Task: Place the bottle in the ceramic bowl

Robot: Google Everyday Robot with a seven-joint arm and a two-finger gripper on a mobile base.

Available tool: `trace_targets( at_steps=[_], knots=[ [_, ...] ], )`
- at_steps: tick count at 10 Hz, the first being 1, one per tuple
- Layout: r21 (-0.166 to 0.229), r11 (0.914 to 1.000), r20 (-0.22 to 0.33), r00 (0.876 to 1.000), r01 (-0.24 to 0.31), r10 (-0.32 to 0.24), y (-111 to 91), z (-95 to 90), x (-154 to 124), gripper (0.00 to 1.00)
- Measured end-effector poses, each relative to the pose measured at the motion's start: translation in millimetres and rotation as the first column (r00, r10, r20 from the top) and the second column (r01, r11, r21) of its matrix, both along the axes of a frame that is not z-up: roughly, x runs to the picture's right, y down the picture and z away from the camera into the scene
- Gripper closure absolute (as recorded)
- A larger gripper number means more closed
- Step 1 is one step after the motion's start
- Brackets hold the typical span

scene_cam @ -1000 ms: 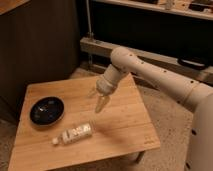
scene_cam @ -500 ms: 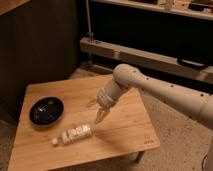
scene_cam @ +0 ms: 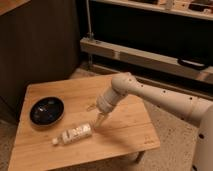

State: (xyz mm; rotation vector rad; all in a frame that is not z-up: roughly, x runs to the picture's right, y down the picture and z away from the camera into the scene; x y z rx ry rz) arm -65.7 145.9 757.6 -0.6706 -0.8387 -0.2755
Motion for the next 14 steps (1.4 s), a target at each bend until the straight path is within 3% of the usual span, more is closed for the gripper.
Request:
trace_targets(
  at_steps=[4, 10, 11, 14],
  knots=[
    [-0.023, 0.9996, -0.008, 1.000, 0.014, -0.015, 19, 13.1, -15, 0.35],
    [-0.105, 0.9920, 0.016, 0.998, 0.070, -0.069, 73, 35.2, -55, 0.36],
    [-0.120, 0.9896, 0.019, 0.997, 0.078, -0.077, 80, 37.9, -61, 0.41],
    [-0.183, 0.9755, 0.013, 0.992, 0.122, -0.122, 91, 44.2, -76, 0.73]
  ],
)
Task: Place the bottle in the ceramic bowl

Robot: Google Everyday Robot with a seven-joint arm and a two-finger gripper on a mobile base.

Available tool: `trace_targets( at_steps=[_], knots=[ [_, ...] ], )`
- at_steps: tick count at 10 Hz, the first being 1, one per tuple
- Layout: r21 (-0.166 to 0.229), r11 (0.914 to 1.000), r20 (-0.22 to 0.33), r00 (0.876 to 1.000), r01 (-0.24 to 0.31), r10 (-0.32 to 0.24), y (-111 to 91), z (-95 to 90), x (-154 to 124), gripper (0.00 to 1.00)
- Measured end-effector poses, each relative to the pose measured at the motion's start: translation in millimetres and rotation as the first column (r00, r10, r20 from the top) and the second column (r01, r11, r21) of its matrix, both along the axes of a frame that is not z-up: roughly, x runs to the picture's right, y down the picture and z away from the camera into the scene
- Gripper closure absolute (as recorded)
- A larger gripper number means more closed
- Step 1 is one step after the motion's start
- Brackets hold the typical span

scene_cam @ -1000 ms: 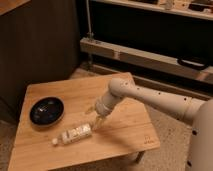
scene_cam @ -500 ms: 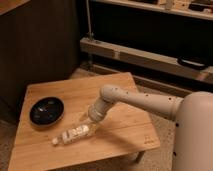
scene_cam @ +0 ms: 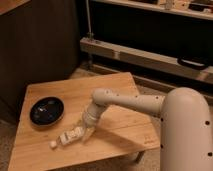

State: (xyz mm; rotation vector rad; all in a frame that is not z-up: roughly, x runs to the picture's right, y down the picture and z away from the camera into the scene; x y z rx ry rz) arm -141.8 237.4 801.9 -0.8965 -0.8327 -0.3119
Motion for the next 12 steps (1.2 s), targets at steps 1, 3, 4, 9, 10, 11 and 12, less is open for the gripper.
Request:
trace_targets(
  at_steps=[1, 3, 4, 9, 10, 11, 12],
  knots=[
    [-0.010, 0.9999, -0.001, 1.000, 0.008, -0.008, 2, -0.8, -3, 0.83],
    [-0.007, 1.0000, -0.004, 1.000, 0.006, -0.006, 1, 0.4, -1, 0.99],
    [0.008, 0.9999, -0.012, 1.000, 0.015, -0.015, -3, 0.9, 0, 1.00],
    [0.111, 0.9919, -0.102, 0.993, 0.062, -0.051, -117, -26.4, -7, 1.00],
    [0.132, 0.9888, -0.114, 0.992, 0.071, -0.056, -150, -32.0, -14, 1.00],
    [0.142, 0.9868, -0.128, 0.990, 0.079, -0.061, -175, -32.2, -17, 1.00],
    [0.146, 0.9853, -0.158, 0.985, 0.088, -0.064, -205, -28.4, -15, 1.00]
  ],
)
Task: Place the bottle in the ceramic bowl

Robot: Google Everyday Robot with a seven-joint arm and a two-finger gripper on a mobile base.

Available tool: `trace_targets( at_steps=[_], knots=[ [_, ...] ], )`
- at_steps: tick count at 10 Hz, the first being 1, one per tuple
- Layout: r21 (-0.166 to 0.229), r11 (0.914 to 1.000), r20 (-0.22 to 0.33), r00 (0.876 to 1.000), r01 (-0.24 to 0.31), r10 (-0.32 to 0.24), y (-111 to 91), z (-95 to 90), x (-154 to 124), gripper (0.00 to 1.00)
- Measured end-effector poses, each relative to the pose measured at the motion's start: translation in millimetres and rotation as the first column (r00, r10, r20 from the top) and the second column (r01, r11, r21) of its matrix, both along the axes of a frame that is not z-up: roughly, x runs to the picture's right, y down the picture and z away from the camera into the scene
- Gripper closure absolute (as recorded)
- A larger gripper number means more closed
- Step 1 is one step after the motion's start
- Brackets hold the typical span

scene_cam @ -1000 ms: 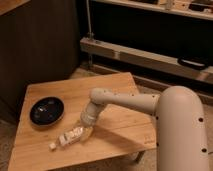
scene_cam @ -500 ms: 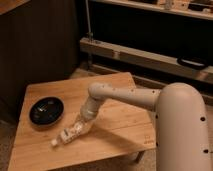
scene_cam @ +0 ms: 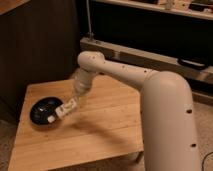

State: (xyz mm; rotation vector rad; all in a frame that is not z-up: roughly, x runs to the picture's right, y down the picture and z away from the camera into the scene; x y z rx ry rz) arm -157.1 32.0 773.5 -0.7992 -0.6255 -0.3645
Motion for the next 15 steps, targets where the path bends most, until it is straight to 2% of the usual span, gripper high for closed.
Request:
trace_targets(
  at_steps=[3, 4, 5, 7, 9, 11, 13, 14, 15],
  knots=[
    [0.000, 1.0000, -0.038, 0.999, 0.000, 0.000, -36, 12.7, 0, 1.00],
    [-0.004, 1.0000, -0.046, 0.999, -0.005, 0.005, -36, 19.8, -4, 1.00],
    [-0.010, 0.9999, -0.048, 0.999, -0.007, 0.007, -32, 26.5, -8, 1.00],
    [-0.014, 0.9991, -0.043, 0.998, -0.039, 0.038, -13, 56.1, -20, 1.00],
    [-0.012, 0.9975, -0.014, 0.997, -0.070, 0.070, 8, 79.3, -39, 1.00],
    [-0.009, 0.9966, 0.008, 0.997, -0.081, 0.081, 12, 91.4, -55, 1.00],
    [-0.005, 0.9978, 0.045, 0.997, -0.067, 0.067, 9, 97.5, -90, 1.00],
    [-0.008, 0.9981, 0.052, 0.997, -0.061, 0.061, 8, 99.2, -98, 0.99],
    [-0.016, 0.9986, 0.056, 0.997, -0.051, 0.052, 11, 102.0, -102, 0.94]
  ],
)
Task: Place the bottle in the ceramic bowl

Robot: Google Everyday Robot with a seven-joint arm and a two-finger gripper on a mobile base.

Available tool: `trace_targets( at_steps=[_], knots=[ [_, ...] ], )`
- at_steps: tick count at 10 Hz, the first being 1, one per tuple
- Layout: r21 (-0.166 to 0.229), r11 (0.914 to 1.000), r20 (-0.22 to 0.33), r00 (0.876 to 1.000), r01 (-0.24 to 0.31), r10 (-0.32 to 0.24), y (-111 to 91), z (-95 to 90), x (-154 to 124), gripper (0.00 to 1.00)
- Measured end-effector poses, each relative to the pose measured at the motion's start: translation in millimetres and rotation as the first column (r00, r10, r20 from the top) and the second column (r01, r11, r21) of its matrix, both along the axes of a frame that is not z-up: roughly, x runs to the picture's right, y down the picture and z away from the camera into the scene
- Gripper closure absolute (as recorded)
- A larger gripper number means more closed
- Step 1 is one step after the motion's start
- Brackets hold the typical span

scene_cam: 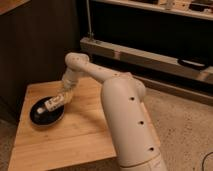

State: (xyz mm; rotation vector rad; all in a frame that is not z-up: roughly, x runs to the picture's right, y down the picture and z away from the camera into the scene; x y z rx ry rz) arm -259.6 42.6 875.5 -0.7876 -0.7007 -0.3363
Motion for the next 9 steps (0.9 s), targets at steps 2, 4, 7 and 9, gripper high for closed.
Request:
trace_targets(
  at_steps=[2, 4, 7, 9],
  knots=[
    [-0.019, 0.9998, 0.016, 1.000, 0.005, -0.005, 6.0, 0.0, -10.1, 0.74],
    [-0.029, 0.9995, 0.012, 1.000, 0.009, -0.008, 10.5, -1.7, -6.6, 0.54],
    [-0.030, 0.9995, 0.008, 1.000, 0.007, -0.007, 9.3, -5.7, -3.2, 0.36],
    [-0.029, 0.9995, 0.009, 1.000, 0.007, -0.007, 9.6, -5.8, -4.5, 0.36]
  ],
)
